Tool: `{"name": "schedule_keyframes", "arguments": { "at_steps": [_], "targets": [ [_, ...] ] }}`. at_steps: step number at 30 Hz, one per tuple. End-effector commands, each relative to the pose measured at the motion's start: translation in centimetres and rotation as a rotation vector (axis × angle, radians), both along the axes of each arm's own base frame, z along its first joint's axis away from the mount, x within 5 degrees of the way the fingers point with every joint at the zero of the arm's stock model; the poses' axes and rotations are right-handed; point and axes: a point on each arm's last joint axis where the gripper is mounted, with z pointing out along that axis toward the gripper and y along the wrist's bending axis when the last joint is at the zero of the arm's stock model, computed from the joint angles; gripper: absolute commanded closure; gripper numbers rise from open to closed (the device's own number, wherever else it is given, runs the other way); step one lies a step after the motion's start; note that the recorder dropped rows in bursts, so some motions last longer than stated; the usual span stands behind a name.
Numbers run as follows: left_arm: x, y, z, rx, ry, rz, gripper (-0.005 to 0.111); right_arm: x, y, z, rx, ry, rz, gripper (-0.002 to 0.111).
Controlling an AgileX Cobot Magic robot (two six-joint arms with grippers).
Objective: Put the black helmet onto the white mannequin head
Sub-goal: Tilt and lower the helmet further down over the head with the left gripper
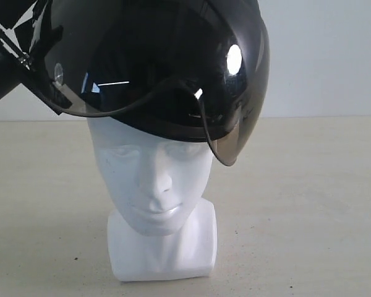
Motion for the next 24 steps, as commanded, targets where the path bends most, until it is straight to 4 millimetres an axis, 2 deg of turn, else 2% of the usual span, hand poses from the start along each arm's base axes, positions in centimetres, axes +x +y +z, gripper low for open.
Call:
{"name": "schedule_keyframes", "arguments": {
  "at_steps": [1,11,17,24],
  "targets": [
    [1.1,1.4,-1.0,0.091,0.020,0.157,0.102,0.0,0.0,0.1,-0.006,-0.017,-0.004,0.108],
    [1.4,2.6,-1.4,0.132,0.025,0.202,0.102,0.0,0.0,0.1,-0.006,-0.017,-0.004,0.108],
    [1.2,2.3,-1.7,0.182,0.007,0.185,0.102,0.0,0.0,0.1,-0.006,-0.017,-0.004,0.108],
    [0.7,2.5,-3.0,0.211,0.036,0.199,0.102,0.0,0.0,0.1,-0.006,-0.017,-0.004,0.108]
  ]
}}
